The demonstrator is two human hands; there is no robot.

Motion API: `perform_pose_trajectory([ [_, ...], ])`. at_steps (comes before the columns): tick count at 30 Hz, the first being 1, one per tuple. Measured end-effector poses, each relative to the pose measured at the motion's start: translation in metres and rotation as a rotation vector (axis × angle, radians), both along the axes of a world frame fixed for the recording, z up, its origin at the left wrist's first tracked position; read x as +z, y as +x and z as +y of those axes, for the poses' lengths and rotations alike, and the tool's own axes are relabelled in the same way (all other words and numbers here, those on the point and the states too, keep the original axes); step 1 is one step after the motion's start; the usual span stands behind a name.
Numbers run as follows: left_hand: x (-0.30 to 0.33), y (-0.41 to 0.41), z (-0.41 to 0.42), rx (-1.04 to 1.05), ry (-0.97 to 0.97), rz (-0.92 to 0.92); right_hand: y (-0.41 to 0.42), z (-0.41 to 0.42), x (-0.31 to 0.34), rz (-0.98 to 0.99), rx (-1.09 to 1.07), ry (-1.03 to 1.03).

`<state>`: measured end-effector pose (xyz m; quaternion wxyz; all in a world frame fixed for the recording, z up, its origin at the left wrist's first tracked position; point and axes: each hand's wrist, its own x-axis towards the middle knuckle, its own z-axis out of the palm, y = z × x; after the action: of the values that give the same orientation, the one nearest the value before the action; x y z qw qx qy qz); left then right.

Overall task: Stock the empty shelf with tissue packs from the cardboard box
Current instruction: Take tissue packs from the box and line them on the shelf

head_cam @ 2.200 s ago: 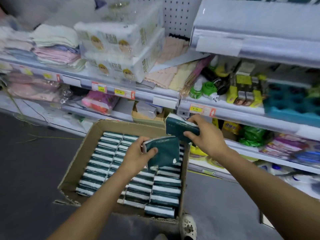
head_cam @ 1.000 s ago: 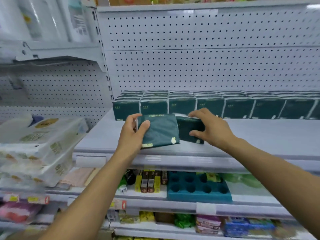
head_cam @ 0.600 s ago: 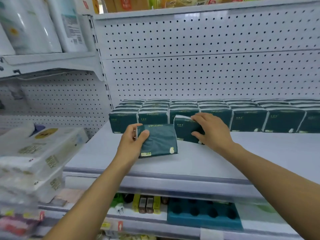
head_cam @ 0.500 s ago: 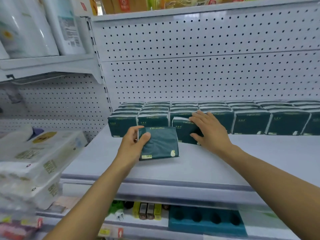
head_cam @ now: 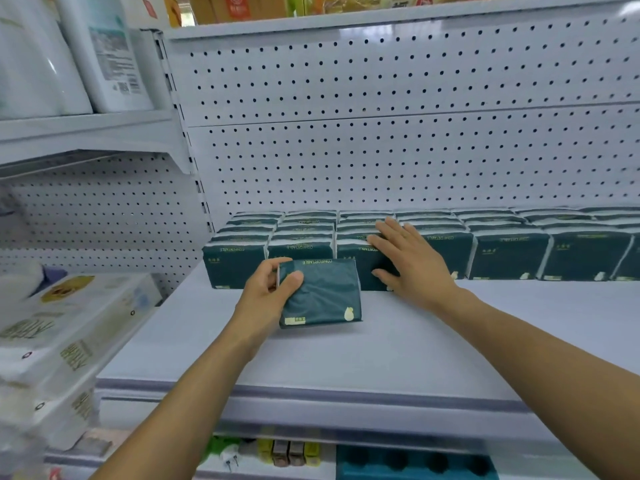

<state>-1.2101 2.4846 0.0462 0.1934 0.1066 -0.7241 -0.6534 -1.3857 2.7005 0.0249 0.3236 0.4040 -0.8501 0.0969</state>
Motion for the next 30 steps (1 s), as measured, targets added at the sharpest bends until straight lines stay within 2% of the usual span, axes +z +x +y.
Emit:
perform_pose_trajectory([
  [2, 0.001, -0.001, 0.002, -0.008, 0.000, 0.013, 0.004, 0.002, 0.004, 0.071, 0.026, -0.055],
  [4, 0.001, 0.000, 0.005, -0.032, 0.002, 0.030, 0.019, 0.006, 0.015, 0.141, 0.140, -0.228],
  [6, 0.001, 0.001, 0.012, -0.069, -0.016, 0.049, 0.042, 0.010, 0.029, 0.075, 0.276, -0.357],
  [7, 0.001, 0.000, 0.017, -0.090, -0.039, 0.057, 0.056, 0.012, 0.035, -0.022, 0.324, -0.332],
  [9, -0.001, -0.003, 0.029, -0.141, -0.079, 0.078, 0.077, 0.014, 0.040, -0.191, 0.328, -0.126],
  [11, -0.002, -0.007, 0.044, -0.187, -0.128, 0.089, 0.083, 0.022, 0.032, -0.246, 0.249, 0.055],
  [12, -0.003, -0.009, 0.050, -0.208, -0.172, 0.083, 0.083, 0.029, 0.028, -0.255, 0.215, 0.078],
  [15, -0.004, -0.016, 0.060, -0.235, -0.449, 0.120, 0.076, 0.059, 0.015, -0.157, 0.184, 0.047],
  [18, 0.001, -0.029, 0.055, -0.084, -0.922, 0.264, 0.062, 0.090, 0.008, -0.059, 0.114, 0.013],
  [20, 0.003, -0.045, 0.050, 0.009, -1.128, 0.308, 0.051, 0.106, 0.005, -0.042, 0.048, -0.035],
  [23, 0.002, -0.067, 0.051, 0.059, -1.317, 0.264, 0.036, 0.116, 0.003, -0.036, -0.037, -0.099],
  [27, 0.002, -0.088, 0.055, 0.029, -1.513, 0.232, 0.013, 0.107, 0.004, 0.046, -0.068, -0.080],
  [30, 0.002, -0.099, 0.055, 0.069, -1.588, 0.279, 0.001, 0.100, 0.005, 0.068, -0.070, -0.084],
])
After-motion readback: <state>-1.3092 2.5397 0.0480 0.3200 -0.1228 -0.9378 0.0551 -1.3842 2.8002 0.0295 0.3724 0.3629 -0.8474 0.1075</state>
